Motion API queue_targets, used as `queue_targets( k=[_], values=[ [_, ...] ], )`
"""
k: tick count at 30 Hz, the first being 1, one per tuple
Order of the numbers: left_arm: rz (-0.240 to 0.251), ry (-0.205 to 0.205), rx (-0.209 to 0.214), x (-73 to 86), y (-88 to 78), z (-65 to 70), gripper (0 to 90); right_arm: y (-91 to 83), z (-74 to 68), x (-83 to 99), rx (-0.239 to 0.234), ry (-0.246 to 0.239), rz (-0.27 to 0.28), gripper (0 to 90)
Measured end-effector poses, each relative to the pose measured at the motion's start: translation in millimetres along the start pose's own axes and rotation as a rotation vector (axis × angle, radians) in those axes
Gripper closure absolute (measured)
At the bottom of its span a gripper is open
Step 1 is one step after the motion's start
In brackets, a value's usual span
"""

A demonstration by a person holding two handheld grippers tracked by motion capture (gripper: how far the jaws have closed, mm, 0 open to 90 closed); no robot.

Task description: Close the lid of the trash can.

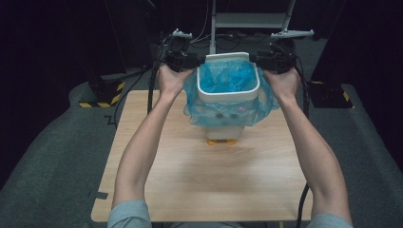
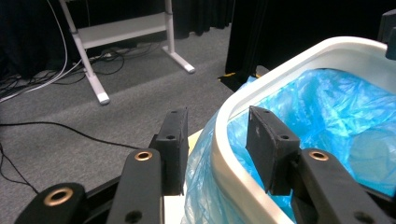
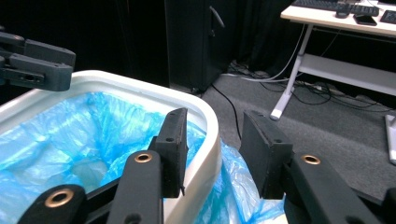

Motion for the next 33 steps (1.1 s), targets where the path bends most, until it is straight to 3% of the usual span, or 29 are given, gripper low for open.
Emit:
queue_targets(
  k=[5,13,33],
  values=[
    [0.025,-0.017,0.012,-0.4,2.1,-1.3,61.3,5.6,2.1,1.7,0.001,0.005,-0.011,67.5],
    [0.019,0.011,-0.004,-0.1,6.1,0.3,69.5,8.7,0.2,3.6,-0.018,-0.023,-0.016,77.3],
    [0.022,0.017,-0.018,6.2,10.2,0.1,71.7,13.3,-0.3,9.8,-0.004,-0.029,-0.026,78.7]
  ],
)
Point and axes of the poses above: each handheld gripper's, and its own axes: y roughly forward along the jaws, x roughly out of its underside, z roughly to its right, the point moved 10 cm from there along y, roughly forward along the jaws, and after that the axes turned 9 degrees about x, right-handed, at the moved point
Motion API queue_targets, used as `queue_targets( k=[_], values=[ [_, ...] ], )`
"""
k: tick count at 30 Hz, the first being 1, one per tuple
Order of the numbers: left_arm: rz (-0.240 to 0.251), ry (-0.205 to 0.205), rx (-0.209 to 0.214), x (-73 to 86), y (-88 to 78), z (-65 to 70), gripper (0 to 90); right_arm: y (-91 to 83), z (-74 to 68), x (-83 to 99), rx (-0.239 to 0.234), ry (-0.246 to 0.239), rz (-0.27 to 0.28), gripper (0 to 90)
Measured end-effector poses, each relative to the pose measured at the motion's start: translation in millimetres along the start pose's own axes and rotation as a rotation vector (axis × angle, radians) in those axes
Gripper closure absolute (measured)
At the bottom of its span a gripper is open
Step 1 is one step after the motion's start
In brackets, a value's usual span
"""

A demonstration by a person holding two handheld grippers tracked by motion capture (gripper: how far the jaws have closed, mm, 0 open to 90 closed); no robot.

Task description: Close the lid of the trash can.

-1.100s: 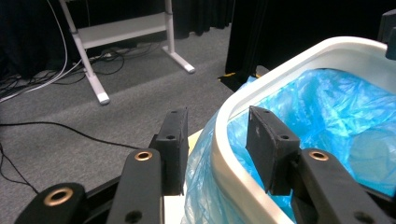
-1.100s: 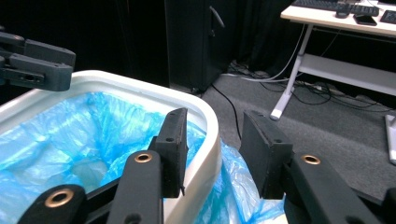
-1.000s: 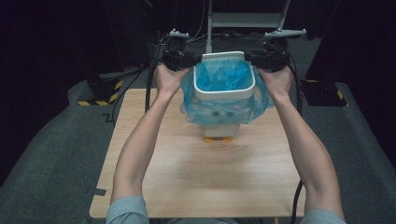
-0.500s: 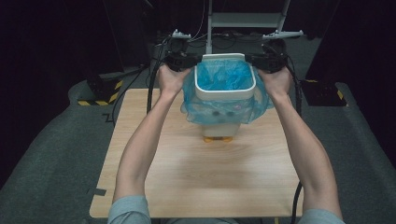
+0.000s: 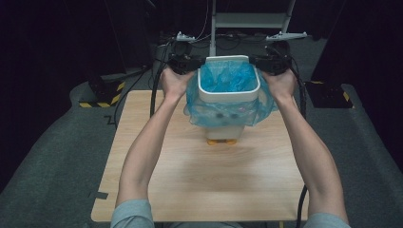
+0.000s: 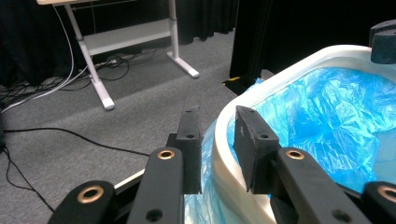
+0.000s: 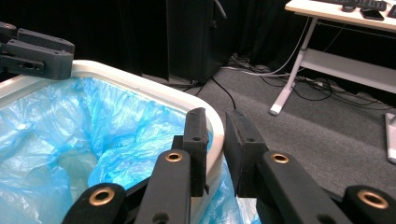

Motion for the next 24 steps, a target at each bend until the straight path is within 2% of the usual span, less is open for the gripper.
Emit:
queue_targets(
  k=[3,8,12,15,21,24],
  values=[
    [-0.008,-0.002,0.0,3.1,2.3,-1.0,71.2,0.6,-0.6,0.5,0.008,-0.013,-0.005,78.8],
    [-0.009,0.0,-0.005,4.5,3.0,-0.6,69.2,1.8,-0.2,3.0,0.004,-0.007,-0.005,78.6],
    [-0.007,-0.009,-0.007,5.4,1.8,-0.9,64.0,0.6,0.2,3.5,-0.002,0.004,-0.007,72.7],
    [0.01,-0.006,0.0,3.7,-2.5,2.9,60.4,-1.9,2.9,4.3,-0.004,0.013,0.0,69.3],
    [0.02,0.01,0.012,2.7,-10.5,13.4,60.2,-12.9,3.4,4.6,-0.02,0.025,0.014,70.3],
    [0.016,0.017,0.01,4.2,-12.2,15.7,60.6,-15.5,1.9,6.5,-0.025,0.006,0.006,72.0]
  ],
)
Point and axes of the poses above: each handheld gripper's, and its own axes: y roughly forward along the jaws, x roughly out of its underside, z roughly to its right, the point moved 10 cm from there along y, roughly forward along the jaws, and after that the axes turned 9 degrees about x, right-handed, at the moved point
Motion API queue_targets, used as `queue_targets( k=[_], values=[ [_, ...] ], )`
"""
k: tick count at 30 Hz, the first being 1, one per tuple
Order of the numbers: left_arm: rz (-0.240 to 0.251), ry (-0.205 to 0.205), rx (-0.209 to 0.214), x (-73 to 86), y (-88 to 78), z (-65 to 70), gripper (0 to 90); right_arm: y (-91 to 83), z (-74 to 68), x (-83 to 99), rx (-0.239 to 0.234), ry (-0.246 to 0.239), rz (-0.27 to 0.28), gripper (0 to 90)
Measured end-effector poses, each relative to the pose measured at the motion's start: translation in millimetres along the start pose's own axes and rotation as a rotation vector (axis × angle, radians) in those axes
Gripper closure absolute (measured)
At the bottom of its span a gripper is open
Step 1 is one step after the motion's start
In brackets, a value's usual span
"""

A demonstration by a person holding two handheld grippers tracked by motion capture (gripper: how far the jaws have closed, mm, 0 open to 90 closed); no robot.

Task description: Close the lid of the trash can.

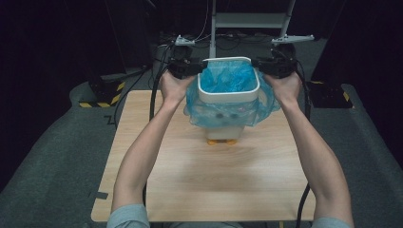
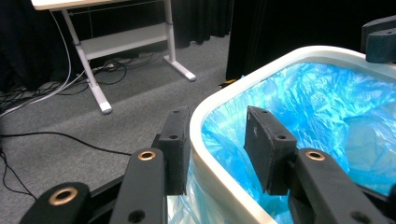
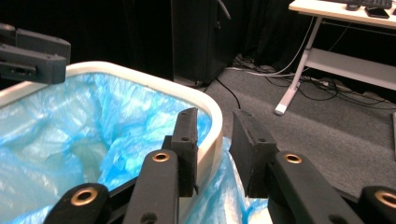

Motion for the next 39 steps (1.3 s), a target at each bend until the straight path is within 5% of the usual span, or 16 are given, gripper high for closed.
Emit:
queue_targets(
  k=[39],
  values=[
    [-0.006,0.004,0.002,19.8,-11.2,13.4,57.9,-14.2,-10.0,15.3,-0.049,0.007,0.027,72.4]
  ],
)
Point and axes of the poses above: each handheld gripper's, and its own axes: y roughly forward along the jaws, x roughly out of its underside, z roughly to its right, the point moved 10 cm from there along y, roughly forward along the jaws, and after that the axes turned 9 degrees about x, right-handed, at the moved point
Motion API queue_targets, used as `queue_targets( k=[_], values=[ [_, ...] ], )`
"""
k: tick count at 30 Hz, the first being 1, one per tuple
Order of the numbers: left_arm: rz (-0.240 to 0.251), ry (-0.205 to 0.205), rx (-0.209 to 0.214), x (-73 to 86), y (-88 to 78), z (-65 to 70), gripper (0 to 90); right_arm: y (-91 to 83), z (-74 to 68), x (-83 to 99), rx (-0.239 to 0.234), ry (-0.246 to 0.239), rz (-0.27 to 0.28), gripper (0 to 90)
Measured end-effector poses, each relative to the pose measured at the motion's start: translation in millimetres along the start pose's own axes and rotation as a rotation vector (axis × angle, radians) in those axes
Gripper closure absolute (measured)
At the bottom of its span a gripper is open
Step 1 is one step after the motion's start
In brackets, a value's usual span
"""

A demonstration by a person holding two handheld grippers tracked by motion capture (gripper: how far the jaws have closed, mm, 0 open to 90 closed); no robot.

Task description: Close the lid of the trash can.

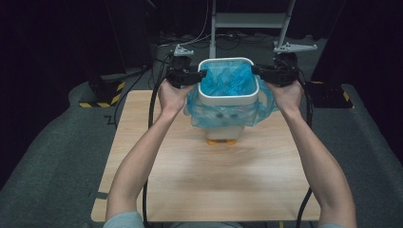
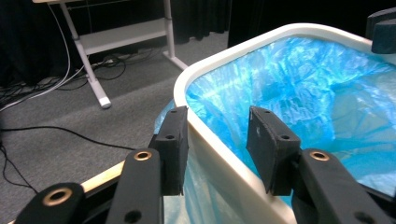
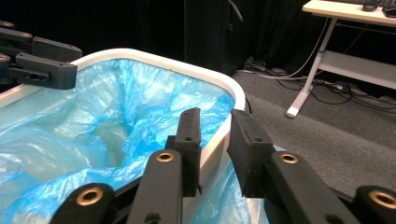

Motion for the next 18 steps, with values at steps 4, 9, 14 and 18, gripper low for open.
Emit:
queue_targets(
  k=[4,9,14,18],
  values=[
    [0.009,0.005,0.004,-2.5,-3.4,5.2,55.6,-5.7,1.0,-1.2,0.001,0.002,0.009,71.7],
    [0.007,0.013,-0.001,-0.8,-6.0,7.7,55.9,-10.7,-0.1,-1.3,-0.002,-0.008,0.011,73.1],
    [-0.005,0.016,-0.008,6.1,-5.1,6.2,58.7,-9.6,1.1,1.6,-0.008,-0.003,0.005,75.6],
    [0.002,0.01,-0.006,7.9,-5.1,6.3,58.7,-9.2,-0.7,2.3,-0.007,-0.011,0.001,76.3]
  ],
)
Point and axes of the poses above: each handheld gripper's, and its own axes: y roughly forward along the jaws, x roughly out of its underside, z roughly to its right, the point moved 10 cm from there along y, roughly forward along the jaws, and after that the axes turned 9 degrees about x, right-handed, at the moved point
